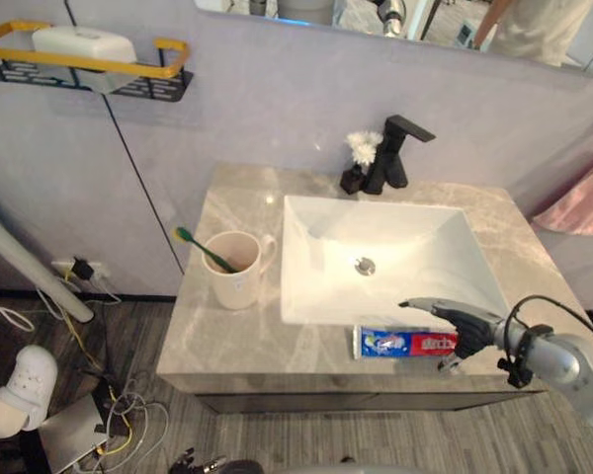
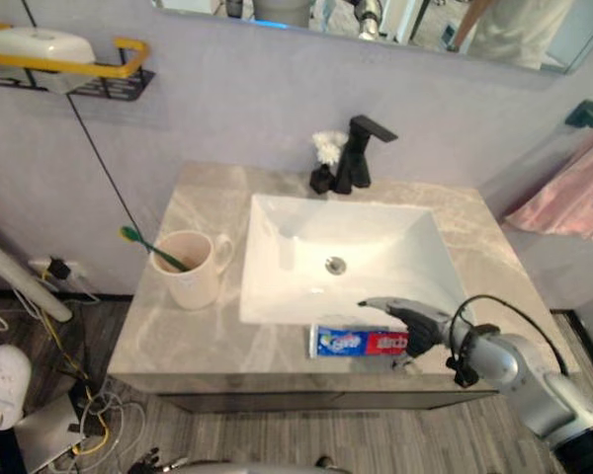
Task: Organize washtable
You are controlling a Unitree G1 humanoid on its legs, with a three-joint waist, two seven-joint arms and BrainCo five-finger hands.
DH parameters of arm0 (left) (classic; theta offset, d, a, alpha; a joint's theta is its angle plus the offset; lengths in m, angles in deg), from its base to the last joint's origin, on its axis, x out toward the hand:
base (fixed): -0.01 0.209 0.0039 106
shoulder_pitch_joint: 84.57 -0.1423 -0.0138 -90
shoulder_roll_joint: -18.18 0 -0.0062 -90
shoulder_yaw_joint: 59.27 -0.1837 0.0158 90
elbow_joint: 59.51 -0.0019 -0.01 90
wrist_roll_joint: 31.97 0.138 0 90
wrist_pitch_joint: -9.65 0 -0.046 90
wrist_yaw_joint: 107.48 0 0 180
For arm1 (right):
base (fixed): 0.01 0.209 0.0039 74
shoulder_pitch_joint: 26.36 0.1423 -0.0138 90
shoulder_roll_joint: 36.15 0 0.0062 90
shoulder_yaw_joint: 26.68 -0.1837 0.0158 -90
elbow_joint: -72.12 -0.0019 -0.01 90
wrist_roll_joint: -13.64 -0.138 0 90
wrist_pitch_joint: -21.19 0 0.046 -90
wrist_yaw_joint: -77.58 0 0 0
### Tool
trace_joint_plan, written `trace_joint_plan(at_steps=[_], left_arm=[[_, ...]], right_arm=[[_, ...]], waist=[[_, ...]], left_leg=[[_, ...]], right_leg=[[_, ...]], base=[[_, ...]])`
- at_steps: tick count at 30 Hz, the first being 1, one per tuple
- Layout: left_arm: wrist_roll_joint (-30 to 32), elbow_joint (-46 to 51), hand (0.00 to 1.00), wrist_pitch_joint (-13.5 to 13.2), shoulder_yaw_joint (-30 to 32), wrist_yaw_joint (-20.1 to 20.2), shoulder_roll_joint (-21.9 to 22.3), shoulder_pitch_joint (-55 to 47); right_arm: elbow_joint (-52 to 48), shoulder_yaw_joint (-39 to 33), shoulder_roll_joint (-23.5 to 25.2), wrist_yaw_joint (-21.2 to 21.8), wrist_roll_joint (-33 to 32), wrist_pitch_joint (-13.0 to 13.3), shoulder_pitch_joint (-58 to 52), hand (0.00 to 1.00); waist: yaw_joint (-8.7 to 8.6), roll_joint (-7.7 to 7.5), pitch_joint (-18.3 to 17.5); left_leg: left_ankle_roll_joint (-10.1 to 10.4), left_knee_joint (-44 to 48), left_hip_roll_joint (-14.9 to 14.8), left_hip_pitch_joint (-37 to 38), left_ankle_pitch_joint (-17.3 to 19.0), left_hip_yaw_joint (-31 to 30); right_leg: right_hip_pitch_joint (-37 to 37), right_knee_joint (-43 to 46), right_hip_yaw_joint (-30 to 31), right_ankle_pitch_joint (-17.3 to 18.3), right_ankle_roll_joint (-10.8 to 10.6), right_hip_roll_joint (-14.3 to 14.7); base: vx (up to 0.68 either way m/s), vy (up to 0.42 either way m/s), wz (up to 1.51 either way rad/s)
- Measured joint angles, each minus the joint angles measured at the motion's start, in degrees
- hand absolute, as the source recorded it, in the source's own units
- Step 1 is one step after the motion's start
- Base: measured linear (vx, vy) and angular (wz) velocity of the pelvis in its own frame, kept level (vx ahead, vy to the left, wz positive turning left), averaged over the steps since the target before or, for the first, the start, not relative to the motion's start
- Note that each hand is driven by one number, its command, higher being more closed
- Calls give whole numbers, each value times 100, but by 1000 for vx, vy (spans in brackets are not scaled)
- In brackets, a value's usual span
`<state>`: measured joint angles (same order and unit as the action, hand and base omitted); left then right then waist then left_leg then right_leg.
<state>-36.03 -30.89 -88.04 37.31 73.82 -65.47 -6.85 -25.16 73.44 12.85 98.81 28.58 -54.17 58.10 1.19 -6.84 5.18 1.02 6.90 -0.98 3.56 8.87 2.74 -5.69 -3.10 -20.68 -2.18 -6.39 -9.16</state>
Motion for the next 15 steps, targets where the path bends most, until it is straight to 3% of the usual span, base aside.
trace_joint_plan(at_steps=[10, 15], left_arm=[[-4, -10, 0, 0, -138, 1, -13, 8], [-6, -15, 0, 0, -143, 1, -6, 5]], right_arm=[[-82, -137, 386, -416, 595, 62, -119, 0], [-82, -153, 670, -496, 602, 68, -140, 0]], waist=[[-48, 63, -7], [-45, 83, -19]], left_leg=[[2, 3, -9, 46, 1, 94], [1, 3, -7, 66, 0, 120]], right_leg=[[2, -1, 82, -41, 18, 12], [-4, -1, 116, -48, 15, 14]], base=[[-36, -9, -6], [-26, -6, -3]])
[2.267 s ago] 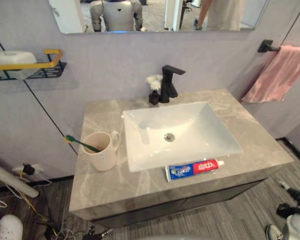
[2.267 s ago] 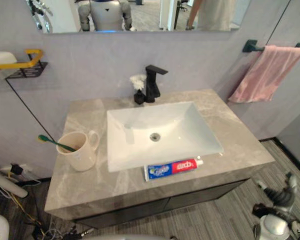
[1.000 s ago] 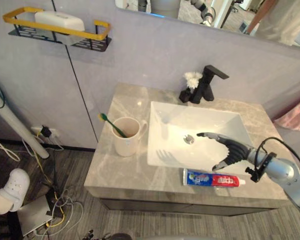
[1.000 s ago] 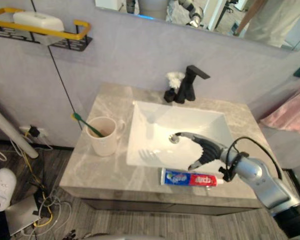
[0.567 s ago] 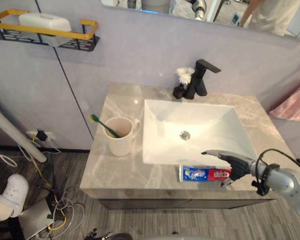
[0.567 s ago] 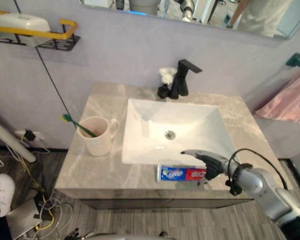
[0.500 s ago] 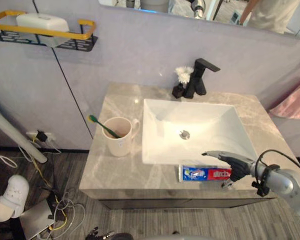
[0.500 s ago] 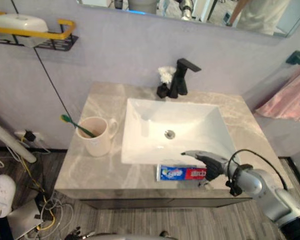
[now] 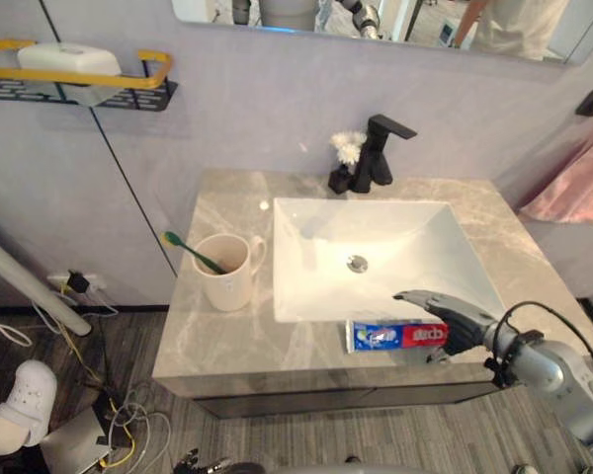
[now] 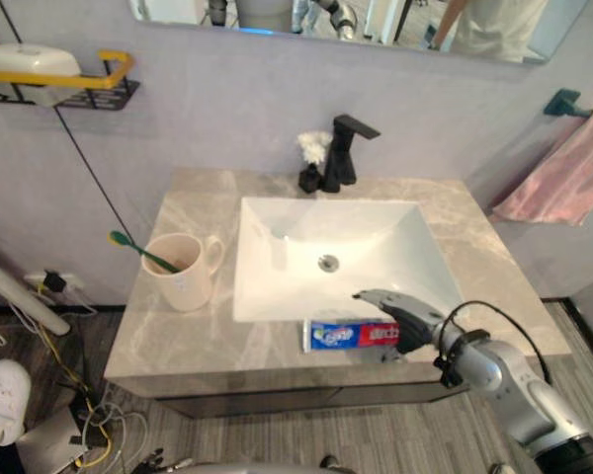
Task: Organize washtable
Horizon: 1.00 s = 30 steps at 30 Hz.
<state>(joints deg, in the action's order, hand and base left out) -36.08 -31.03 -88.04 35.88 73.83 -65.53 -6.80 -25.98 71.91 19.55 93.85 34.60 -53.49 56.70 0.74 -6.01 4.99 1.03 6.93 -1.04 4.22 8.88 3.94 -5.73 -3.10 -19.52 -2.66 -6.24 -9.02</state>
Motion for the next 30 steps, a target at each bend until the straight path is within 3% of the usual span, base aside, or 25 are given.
trace_joint_plan(at_steps=[7, 8, 30], left_arm=[[-39, -24, 0, -1, -9, 1, -2, 3], [-44, -26, 0, -1, -12, 1, -3, 3], [-251, -105, 0, -4, -108, 3, -89, -20]], right_arm=[[1, -24, 176, 7, 2, 1, -134, 0], [2, -23, 199, 13, 3, 1, -154, 100], [336, 82, 383, -67, -22, 43, -134, 100]], waist=[[6, 5, -5], [7, 4, -5], [18, -111, -100]], left_leg=[[0, -1, 3, 1, 0, -5], [-1, 0, 3, 3, -1, -5], [4, -19, 11, 53, -12, -73]], right_leg=[[-5, 0, -1, 0, 0, 2], [-7, 0, -2, 0, 0, 2], [-94, -17, -57, 1, 1, 7]], base=[[0, 0, 0], [0, 0, 0], [-1, -1, 1]])
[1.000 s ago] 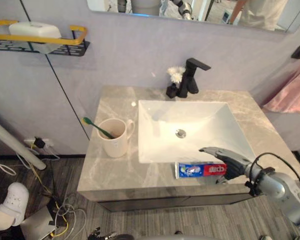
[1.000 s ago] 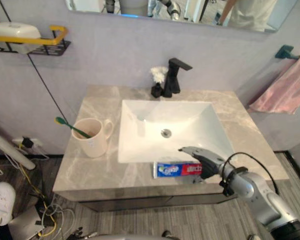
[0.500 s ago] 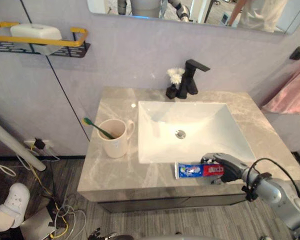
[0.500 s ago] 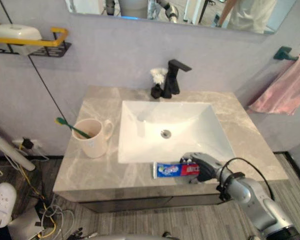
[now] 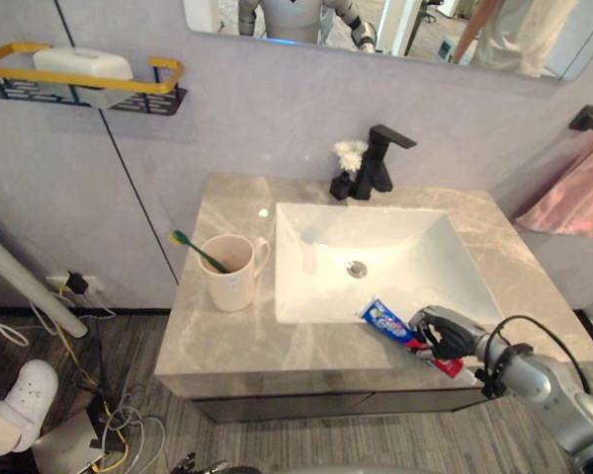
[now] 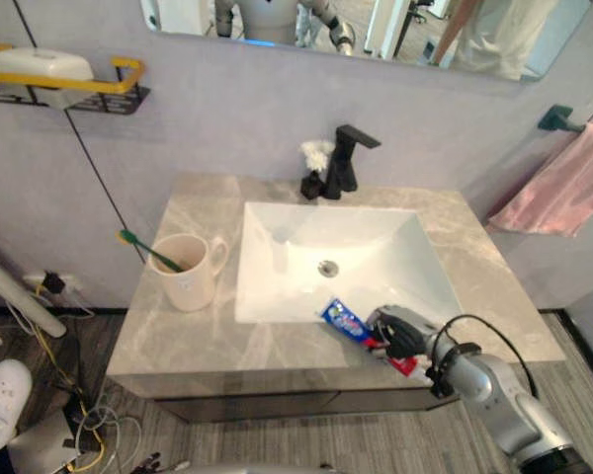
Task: Organize washtable
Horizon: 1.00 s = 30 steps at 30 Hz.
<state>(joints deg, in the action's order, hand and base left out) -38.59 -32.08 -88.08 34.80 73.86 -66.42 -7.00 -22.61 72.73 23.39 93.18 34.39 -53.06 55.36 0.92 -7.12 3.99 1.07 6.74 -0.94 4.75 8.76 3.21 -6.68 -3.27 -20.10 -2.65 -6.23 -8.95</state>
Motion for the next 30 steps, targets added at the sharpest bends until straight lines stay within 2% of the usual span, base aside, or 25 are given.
trace_joint_plan(at_steps=[8, 14, 19, 25, 30], left_arm=[[-1, -5, 0, 0, 3, -3, 0, -1], [0, -5, 0, -1, 7, -17, 3, -1], [1, -3, 0, -5, 84, -29, 10, -1], [5, -1, 0, -9, 572, -73, 109, -20], [15, 177, 0, -37, 1426, -239, 2, -83]], right_arm=[[2, -2, 5, 35, -44, 7, 0, 100], [4, -23, 240, -196, -34, -43, 1, 100], [3, -257, 638, -512, -33, -61, 12, 100], [-1, -657, 1104, -810, -44, -62, 90, 100], [-18, -686, 1455, -989, -44, -58, 108, 100]], waist=[[-2, -1, 0], [-7, 5, 3], [-6, 66, 41], [-10, 150, 80], [-5, 288, 95]], left_leg=[[9, -37, -6, 3, -18, -3], [13, -73, -8, -1, -42, -5], [12, -73, -4, -14, -44, -25], [15, -73, 0, -52, -53, -89], [17, -72, 4, -111, -68, -168]], right_leg=[[1, -30, 0, -1, 1, 17], [2, -78, -2, -23, 16, 31], [3, -79, -11, -23, 16, 27], [4, -97, -49, -23, 16, 30], [5, -117, -180, -22, 15, 27]], base=[[0, 0, 0], [0, 0, 0], [0, 0, 1], [0, 0, 5], [-8, -7, 9]])
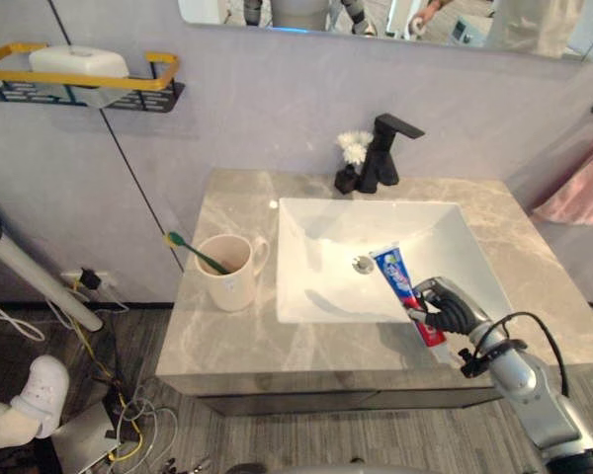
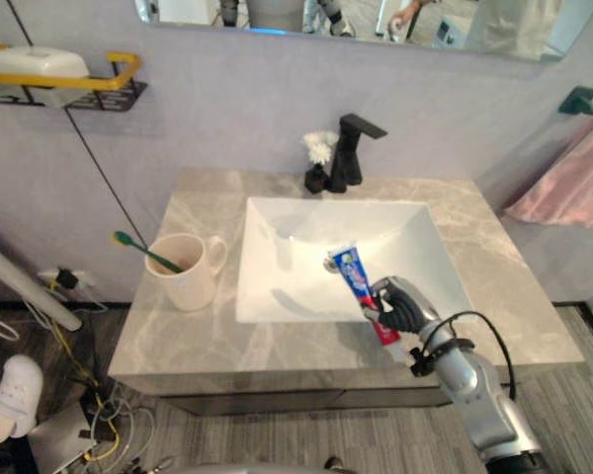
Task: Organize washtable
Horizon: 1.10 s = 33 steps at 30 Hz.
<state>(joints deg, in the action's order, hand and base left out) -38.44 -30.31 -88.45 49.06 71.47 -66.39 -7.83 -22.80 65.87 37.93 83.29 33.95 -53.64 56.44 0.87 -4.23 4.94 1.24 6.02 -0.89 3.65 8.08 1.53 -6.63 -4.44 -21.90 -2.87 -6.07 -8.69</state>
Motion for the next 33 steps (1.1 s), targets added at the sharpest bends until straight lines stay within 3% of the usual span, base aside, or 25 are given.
trace_joint_plan(at_steps=[6, 10, 14, 21, 26, 29, 33], left_arm=[[43, 1095, 0, -40, 1165, -303, -410, -203], [3, 2772, 0, -199, 2236, -576, -492, -274], [-12, 4268, 0, -272, 2515, -909, -558, -295], [-14, 6452, 0, -641, 2519, -1458, -554, 57], [-204, 7735, 0, -927, 2241, -1515, -592, 226], [-489, 8297, 0, -1040, 1494, -1244, -674, 251], [-1097, 8883, 0, -1098, 312, -589, -680, 247]], right_arm=[[-154, -110, 388, -217, 1, 15, -28, 100], [-704, -506, 623, -418, -3, 32, -169, 100], [-890, -693, 839, -470, -61, 90, -171, 100], [-1001, -696, 951, -570, -185, 89, -92, 100], [-1003, -681, 1069, -585, -187, 83, 57, 100], [-1005, -594, 1071, -603, -188, 50, 82, 100], [-1032, -215, 1088, -604, -290, 3, 404, 100]], waist=[[24, 84, -12], [179, 101, -13], [283, 89, -28], [341, 188, -191], [397, 238, -293], [465, 298, -363], [461, 334, -386]], left_leg=[[32, -13, -9, -119, -42, -176], [34, -40, -5, -127, -40, -231], [34, -34, 5, -169, -40, -308], [34, -20, 96, -178, -41, -477], [33, -10, 108, -183, -41, -514], [32, 1, 111, -175, -43, -546], [18, 1, 108, -116, -60, -579]], right_leg=[[-2, -69, -147, 1, 1, 18], [-12, -67, -205, 28, 27, 23], [-16, -60, -318, 49, 22, -9], [-110, -66, -476, 54, 20, -85], [-126, -64, -490, 57, 22, -94], [-153, -63, -506, 59, 24, -93], [-223, -63, -533, 65, 22, -81]], base=[[-11, -18, 15], [3, -3, 6], [15, 6, 13], [20, 27, 14], [1, 5, 1], [-32, 1, 6], [-34, -1, 3]])
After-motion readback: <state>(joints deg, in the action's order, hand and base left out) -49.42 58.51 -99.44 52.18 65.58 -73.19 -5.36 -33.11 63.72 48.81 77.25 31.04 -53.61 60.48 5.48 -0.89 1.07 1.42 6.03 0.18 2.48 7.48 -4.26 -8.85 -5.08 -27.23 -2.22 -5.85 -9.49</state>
